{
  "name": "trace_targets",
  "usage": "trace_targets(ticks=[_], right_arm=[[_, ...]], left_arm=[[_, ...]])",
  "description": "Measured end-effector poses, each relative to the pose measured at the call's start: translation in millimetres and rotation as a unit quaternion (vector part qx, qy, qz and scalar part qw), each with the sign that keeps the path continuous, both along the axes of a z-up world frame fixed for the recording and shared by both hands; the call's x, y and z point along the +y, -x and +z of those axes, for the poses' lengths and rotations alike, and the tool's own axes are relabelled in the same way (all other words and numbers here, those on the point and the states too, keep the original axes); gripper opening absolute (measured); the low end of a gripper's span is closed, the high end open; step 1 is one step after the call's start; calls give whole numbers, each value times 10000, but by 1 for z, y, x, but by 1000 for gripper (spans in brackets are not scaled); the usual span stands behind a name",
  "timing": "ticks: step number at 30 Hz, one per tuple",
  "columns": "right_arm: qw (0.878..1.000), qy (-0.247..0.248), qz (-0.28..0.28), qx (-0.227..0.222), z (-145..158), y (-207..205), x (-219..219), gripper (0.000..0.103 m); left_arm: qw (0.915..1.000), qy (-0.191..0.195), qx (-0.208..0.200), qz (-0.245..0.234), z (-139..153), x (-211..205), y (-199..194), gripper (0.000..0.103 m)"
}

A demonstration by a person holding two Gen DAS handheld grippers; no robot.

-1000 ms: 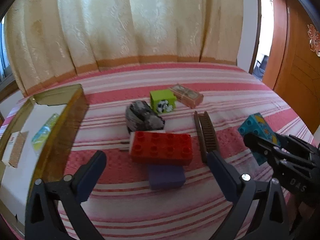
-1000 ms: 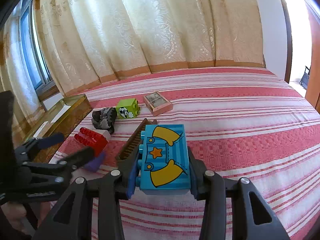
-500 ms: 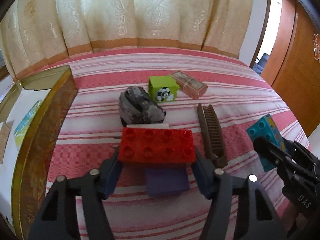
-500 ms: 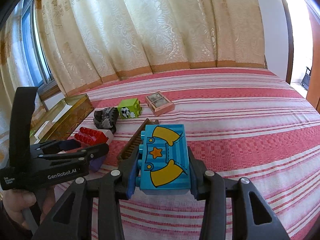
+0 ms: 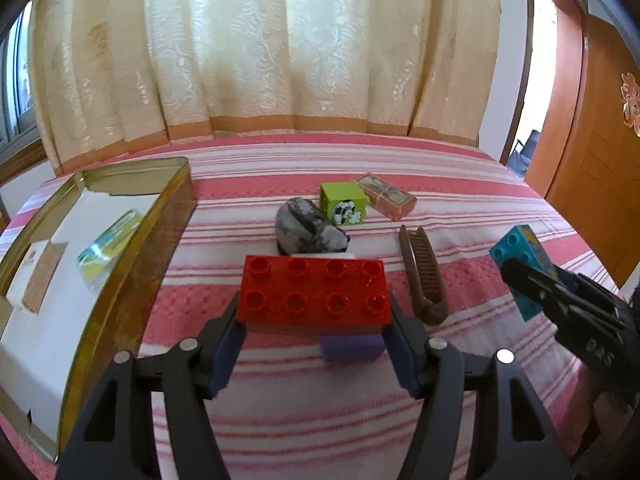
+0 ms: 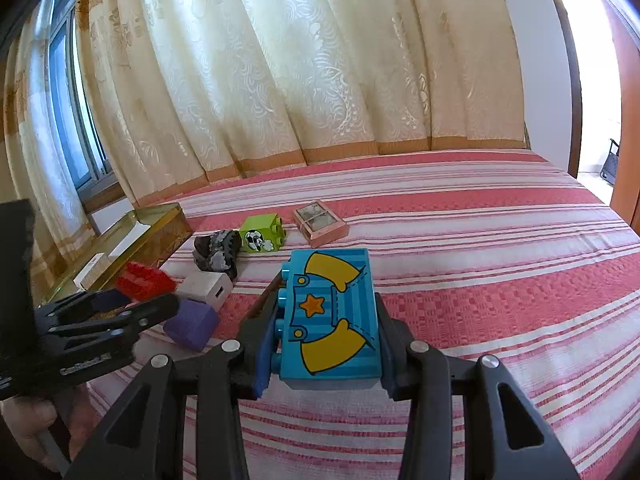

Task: Organize rigid objects

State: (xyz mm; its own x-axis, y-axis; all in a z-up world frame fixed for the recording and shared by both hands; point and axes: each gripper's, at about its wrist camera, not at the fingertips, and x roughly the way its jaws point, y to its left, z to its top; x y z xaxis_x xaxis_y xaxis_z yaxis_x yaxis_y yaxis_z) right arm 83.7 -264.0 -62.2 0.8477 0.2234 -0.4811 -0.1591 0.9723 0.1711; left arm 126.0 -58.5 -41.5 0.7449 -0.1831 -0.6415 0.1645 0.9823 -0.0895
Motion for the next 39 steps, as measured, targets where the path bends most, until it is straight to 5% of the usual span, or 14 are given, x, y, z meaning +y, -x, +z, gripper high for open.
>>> trace_targets(ticks=[7, 20, 39], right_arm=[[10000, 5, -36, -19, 0, 1, -1, 44], [9997, 97, -176, -168, 2, 6, 4, 44], [9991, 86, -140, -402, 5, 14, 25, 44]], left_arm=[[10000, -37, -87, 21, -5, 6, 17, 64], [9957, -322, -843, 209, 4, 10, 39, 64], [9885, -198, -1438, 434, 11, 32, 59, 64]])
